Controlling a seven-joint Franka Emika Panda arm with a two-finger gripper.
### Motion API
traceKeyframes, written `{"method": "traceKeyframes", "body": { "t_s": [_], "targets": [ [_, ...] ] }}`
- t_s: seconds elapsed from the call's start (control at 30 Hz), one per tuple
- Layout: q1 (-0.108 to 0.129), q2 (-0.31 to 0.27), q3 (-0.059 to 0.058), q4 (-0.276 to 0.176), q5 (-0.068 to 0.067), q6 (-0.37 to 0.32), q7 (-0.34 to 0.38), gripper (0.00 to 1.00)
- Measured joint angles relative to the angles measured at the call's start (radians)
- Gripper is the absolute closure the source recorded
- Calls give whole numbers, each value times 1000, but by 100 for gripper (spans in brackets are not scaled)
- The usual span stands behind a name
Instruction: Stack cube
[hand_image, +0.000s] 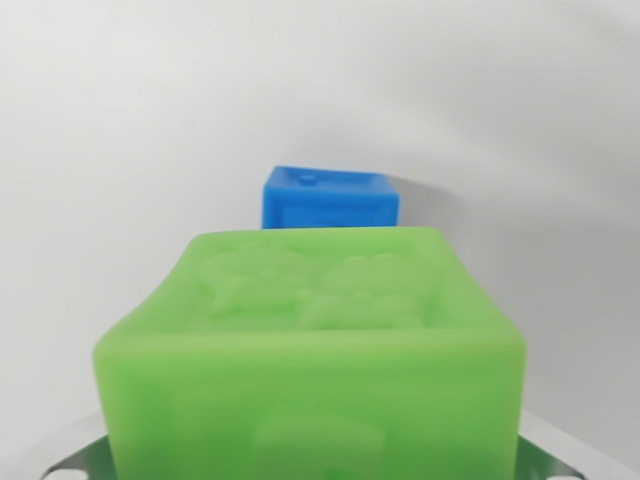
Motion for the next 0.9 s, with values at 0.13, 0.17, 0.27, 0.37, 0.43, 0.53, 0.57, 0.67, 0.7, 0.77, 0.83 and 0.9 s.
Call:
{"method": "traceKeyframes", "body": {
  "t_s": [0.13, 0.17, 0.27, 0.37, 0.43, 0.53, 0.57, 0.67, 0.7, 0.77, 0.83, 0.9],
  "targets": [
    [-7, 8, 0, 6, 0, 1, -2, 100],
    [-7, 14, 0, 6, 0, 5, -2, 100],
    [-7, 32, 0, 6, 0, 20, -2, 100],
    [-7, 55, 1, 6, 0, 40, -2, 100],
    [-7, 68, 1, 6, 0, 52, -2, 100],
    [-7, 79, 1, 6, 0, 65, -2, 100],
    [-7, 84, 1, 6, 0, 70, -2, 100],
    [-7, 99, 1, 6, 0, 85, -2, 100],
    [-7, 104, 1, 7, 0, 89, -2, 100],
    [-7, 112, 1, 8, 0, 96, -2, 100],
    [-7, 121, 1, 9, 0, 103, -2, 100],
    [-7, 128, 1, 10, 0, 110, -2, 100]
  ]
}}
